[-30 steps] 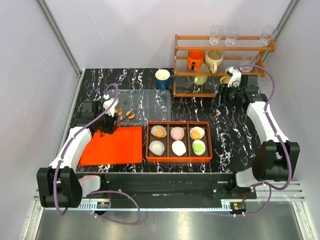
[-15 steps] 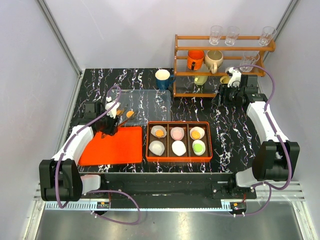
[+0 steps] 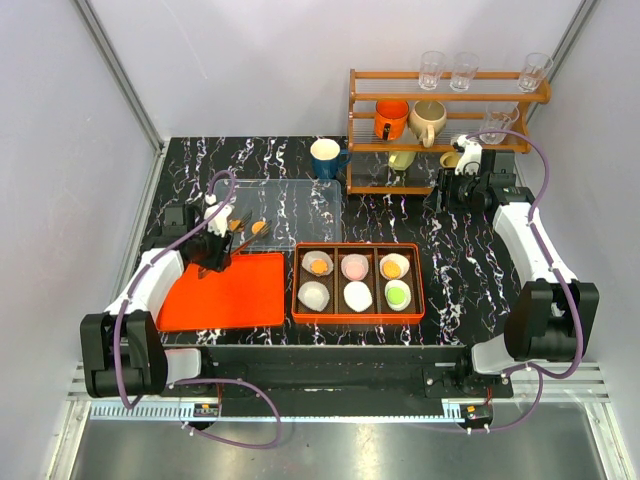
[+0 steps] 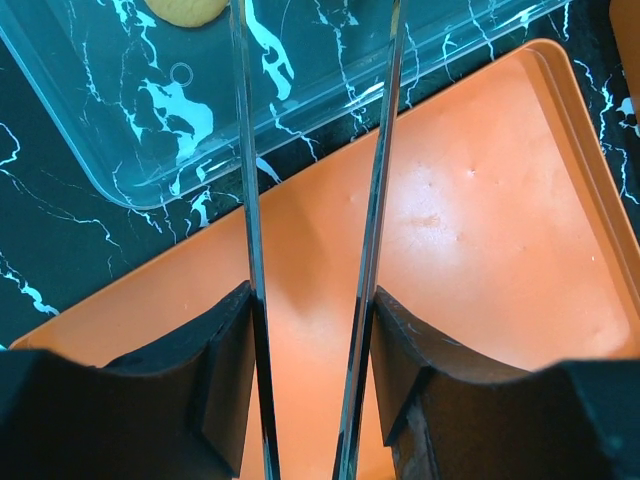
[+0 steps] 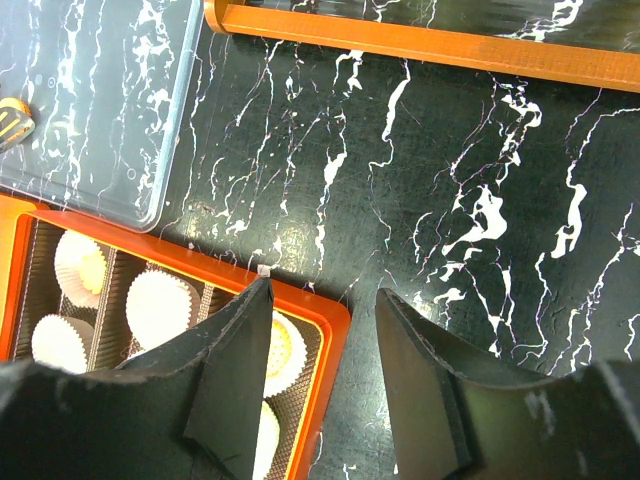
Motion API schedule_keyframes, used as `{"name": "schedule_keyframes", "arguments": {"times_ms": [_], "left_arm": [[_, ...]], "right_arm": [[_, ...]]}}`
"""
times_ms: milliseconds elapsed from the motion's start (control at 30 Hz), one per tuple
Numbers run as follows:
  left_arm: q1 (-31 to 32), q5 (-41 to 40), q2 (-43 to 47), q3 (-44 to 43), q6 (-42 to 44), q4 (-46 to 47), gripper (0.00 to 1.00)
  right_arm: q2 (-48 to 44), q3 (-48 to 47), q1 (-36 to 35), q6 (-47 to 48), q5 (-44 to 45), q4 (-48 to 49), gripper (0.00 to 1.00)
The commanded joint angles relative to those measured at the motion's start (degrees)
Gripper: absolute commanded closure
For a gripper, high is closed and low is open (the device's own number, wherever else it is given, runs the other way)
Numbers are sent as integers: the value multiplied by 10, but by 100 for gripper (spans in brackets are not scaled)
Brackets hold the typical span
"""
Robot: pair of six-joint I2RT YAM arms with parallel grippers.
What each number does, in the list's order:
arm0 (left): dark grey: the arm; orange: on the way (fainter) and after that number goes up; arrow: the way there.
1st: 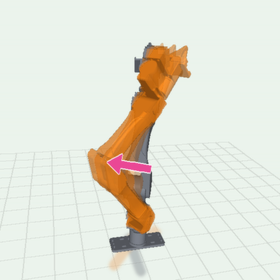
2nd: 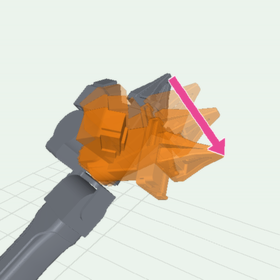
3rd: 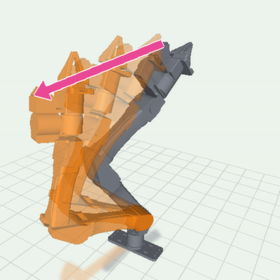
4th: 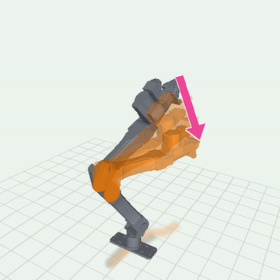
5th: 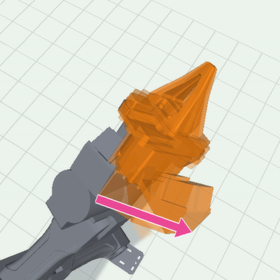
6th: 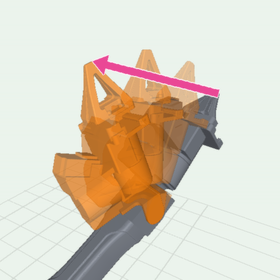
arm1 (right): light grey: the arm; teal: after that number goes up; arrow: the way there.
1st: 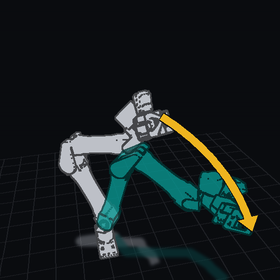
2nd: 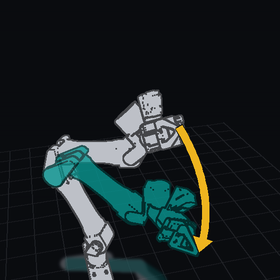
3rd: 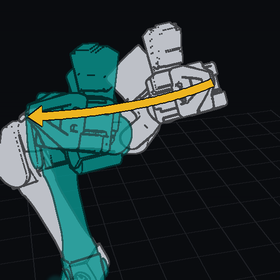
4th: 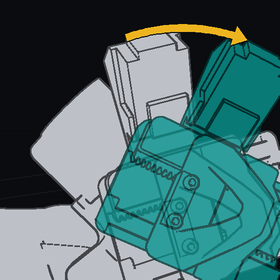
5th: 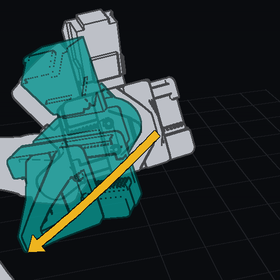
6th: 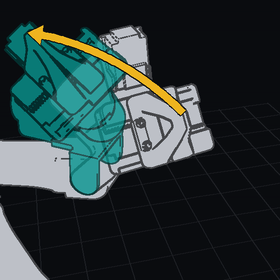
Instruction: Pack the cookies
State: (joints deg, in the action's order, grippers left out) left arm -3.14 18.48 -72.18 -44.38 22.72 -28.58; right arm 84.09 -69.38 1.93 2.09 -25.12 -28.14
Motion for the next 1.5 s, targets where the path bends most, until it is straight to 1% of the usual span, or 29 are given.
{"name": "schedule_keyframes", "arguments": {"times_ms": [0,467,600,700,733,867,967,1100,1267,1433,1467], "left_arm": [[-7,34,-2,-2,15,8,52],[-30,58,-34,-7,39,-14,55],[-34,60,-36,-7,41,-14,59],[-34,63,-34,-8,42,-14,64],[-34,63,-31,-8,42,-14,69],[-34,80,-10,-12,51,-17,76],[-34,100,13,-22,56,-24,78],[-33,134,46,-43,64,-46,80],[-30,202,75,-86,87,-100,80],[2,233,104,-112,105,-146,80],[20,234,107,-113,111,-153,80]], "right_arm": [[0,-7,3,3,-7,13,46],[-2,-7,3,3,-5,13,46],[-2,-6,3,3,-5,13,46],[-1,-6,3,3,-5,13,46],[-1,-7,3,3,-5,12,46],[0,-6,3,3,-5,14,46],[2,-7,3,3,-5,13,46],[3,-7,3,3,-4,14,46],[3,-7,3,4,-4,13,46],[5,-8,3,3,-5,13,46],[3,-8,3,3,-4,13,46]]}}
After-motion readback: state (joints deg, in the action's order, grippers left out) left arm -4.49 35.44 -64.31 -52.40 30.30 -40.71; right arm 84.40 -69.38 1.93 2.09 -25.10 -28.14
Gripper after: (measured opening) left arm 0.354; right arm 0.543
